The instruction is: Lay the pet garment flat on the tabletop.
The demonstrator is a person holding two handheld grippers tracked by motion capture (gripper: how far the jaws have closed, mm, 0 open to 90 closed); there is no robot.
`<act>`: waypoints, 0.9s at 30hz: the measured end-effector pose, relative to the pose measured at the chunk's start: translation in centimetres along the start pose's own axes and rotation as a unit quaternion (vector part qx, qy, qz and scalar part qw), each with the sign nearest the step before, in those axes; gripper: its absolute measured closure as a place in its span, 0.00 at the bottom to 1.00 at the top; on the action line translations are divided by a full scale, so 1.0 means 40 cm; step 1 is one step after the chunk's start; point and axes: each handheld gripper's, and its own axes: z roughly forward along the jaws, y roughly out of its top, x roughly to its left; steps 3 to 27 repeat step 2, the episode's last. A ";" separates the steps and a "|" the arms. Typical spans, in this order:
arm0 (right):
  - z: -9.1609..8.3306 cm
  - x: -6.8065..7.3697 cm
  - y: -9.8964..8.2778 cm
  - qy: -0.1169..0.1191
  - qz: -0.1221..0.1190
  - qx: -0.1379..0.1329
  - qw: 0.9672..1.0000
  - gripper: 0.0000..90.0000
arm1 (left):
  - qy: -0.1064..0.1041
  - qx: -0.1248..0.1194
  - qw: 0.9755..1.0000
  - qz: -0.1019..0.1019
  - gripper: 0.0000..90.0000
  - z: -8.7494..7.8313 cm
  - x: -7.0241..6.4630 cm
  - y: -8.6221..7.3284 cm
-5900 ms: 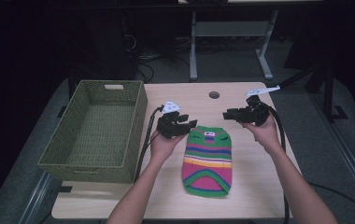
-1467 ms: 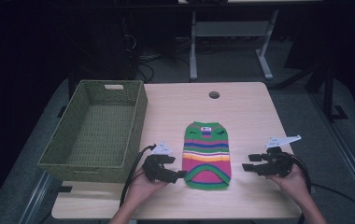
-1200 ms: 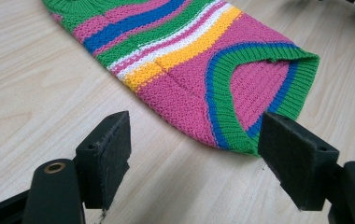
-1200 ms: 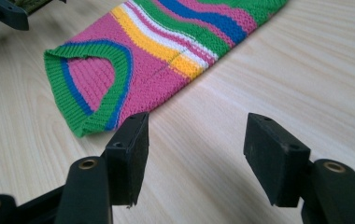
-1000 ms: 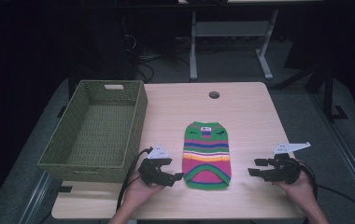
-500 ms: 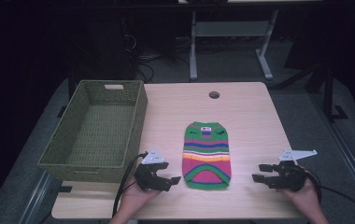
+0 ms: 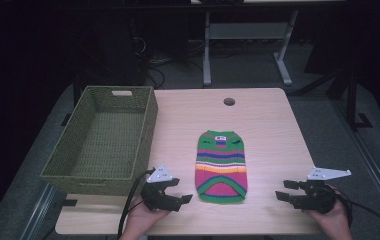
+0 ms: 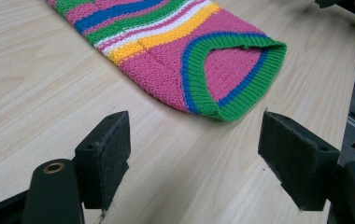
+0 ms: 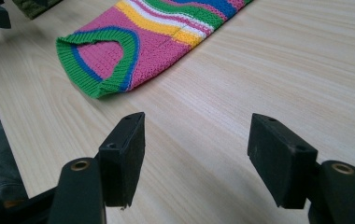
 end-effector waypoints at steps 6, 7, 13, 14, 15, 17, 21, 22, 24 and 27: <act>-0.006 0.001 -0.005 0.002 -0.001 -0.008 1.000 0.40 | 0.002 0.000 1.000 0.003 0.28 0.000 0.001 -0.005; -0.006 0.001 -0.005 0.002 -0.001 -0.008 1.000 0.40 | 0.002 0.000 1.000 0.003 0.28 0.000 0.001 -0.005; -0.006 0.001 -0.005 0.002 -0.001 -0.008 1.000 0.40 | 0.002 0.000 1.000 0.003 0.28 0.000 0.001 -0.005; -0.006 0.001 -0.005 0.002 -0.001 -0.008 1.000 0.40 | 0.002 0.000 1.000 0.003 0.28 0.000 0.001 -0.005; -0.006 0.001 -0.005 0.002 -0.001 -0.008 1.000 0.40 | 0.002 0.000 1.000 0.003 0.28 0.000 0.001 -0.005; -0.006 0.001 -0.005 0.002 -0.001 -0.008 1.000 0.40 | 0.002 0.000 1.000 0.003 0.28 0.000 0.001 -0.005; -0.006 0.001 -0.005 0.002 -0.001 -0.008 1.000 0.40 | 0.002 0.000 1.000 0.003 0.28 0.000 0.001 -0.005; -0.006 0.001 -0.005 0.002 -0.001 -0.008 1.000 0.40 | 0.002 0.000 1.000 0.003 0.28 0.000 0.001 -0.005; -0.006 0.001 -0.005 0.002 -0.001 -0.008 1.000 0.40 | 0.002 0.000 1.000 0.003 0.28 0.000 0.001 -0.005; -0.006 0.001 -0.005 0.002 -0.001 -0.008 1.000 0.40 | 0.002 0.000 1.000 0.003 0.28 0.000 0.001 -0.005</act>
